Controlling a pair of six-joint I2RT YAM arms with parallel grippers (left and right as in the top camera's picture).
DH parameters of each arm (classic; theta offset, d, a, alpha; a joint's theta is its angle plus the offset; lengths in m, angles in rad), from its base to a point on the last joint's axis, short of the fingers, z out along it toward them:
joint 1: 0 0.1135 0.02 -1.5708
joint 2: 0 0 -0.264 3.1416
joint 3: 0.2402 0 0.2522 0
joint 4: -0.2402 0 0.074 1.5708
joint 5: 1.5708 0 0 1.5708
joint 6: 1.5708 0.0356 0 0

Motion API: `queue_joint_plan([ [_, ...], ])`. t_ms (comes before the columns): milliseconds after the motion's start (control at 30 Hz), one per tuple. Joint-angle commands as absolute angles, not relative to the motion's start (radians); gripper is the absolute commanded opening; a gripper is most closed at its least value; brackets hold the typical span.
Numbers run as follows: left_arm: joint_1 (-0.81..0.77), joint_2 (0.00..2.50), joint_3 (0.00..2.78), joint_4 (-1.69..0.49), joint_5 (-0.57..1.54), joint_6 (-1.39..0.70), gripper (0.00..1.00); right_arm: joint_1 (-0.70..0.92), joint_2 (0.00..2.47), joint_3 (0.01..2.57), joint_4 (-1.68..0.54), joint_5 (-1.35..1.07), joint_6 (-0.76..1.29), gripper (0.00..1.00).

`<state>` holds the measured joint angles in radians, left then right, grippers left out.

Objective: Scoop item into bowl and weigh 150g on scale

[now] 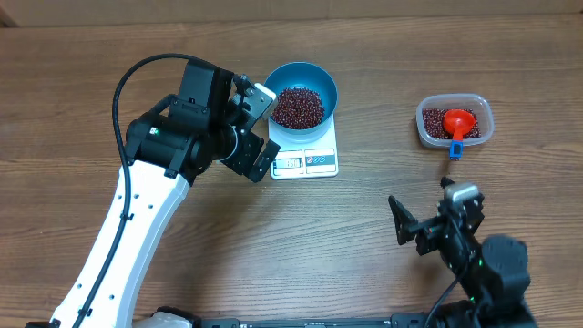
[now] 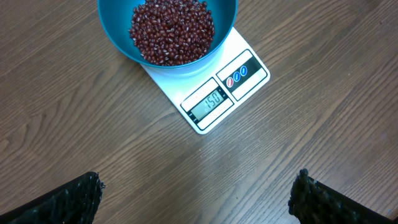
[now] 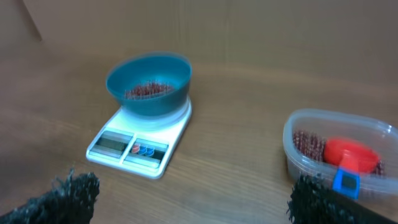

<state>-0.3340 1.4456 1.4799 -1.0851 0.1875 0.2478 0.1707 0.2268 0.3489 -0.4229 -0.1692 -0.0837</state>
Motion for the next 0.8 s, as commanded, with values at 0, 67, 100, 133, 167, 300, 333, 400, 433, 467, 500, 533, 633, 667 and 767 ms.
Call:
queue_joint_plan([
  [0,-0.341,1.438,1.495,-1.085,0.199,0.273,1.00,0.166,0.115,0.245,-0.329,-0.177,-0.073,1.00],
  [67,-0.341,1.438,1.495,-1.085,0.199,0.273,1.00,0.166,0.067,0.185,-0.240,-0.167,-0.050,1.00],
  [100,-0.341,1.438,1.495,-1.085,0.199,0.273,1.00,0.166,0.047,0.155,-0.194,-0.158,-0.036,1.00],
  [133,-0.341,1.438,1.495,-1.085,0.199,0.273,1.00,0.166,0.028,0.121,-0.142,-0.145,-0.013,1.00],
  [167,-0.341,1.438,1.495,-1.085,0.199,0.273,1.00,0.166,0.013,0.091,-0.098,-0.130,0.008,1.00],
  [300,-0.341,1.438,1.495,-1.085,0.199,0.273,1.00,0.166,0.002,0.008,0.035,-0.094,0.038,1.00],
  [333,-0.341,1.438,1.495,-1.085,0.200,0.273,1.00,0.166,0.002,0.008,0.032,-0.089,0.037,1.00],
  [400,-0.341,1.438,1.495,-1.085,0.199,0.273,1.00,0.166,0.002,0.007,0.019,-0.063,0.037,1.00],
  [433,-0.341,1.438,1.495,-1.085,0.199,0.273,0.99,0.166,0.002,0.007,-0.001,-0.058,0.037,1.00],
  [467,-0.341,1.438,1.495,-1.085,0.199,0.273,1.00,0.166,0.002,0.007,-0.024,-0.052,0.037,1.00],
  [500,-0.341,1.438,1.495,-1.085,0.199,0.273,0.99,0.166,0.002,0.007,-0.057,-0.053,0.037,1.00],
  [533,-0.341,1.438,1.495,-1.085,0.199,0.273,1.00,0.166,0.002,0.008,-0.088,-0.052,0.038,1.00],
  [633,-0.341,1.438,1.495,-1.085,0.200,0.273,1.00,0.170,0.002,0.008,-0.084,-0.036,0.036,1.00],
  [667,-0.341,1.438,1.495,-1.085,0.200,0.273,1.00,0.170,0.002,0.008,-0.084,-0.034,0.036,1.00],
  [767,-0.341,1.438,1.495,-1.085,0.199,0.273,1.00,0.170,0.002,0.008,-0.082,-0.035,0.037,1.00],
])
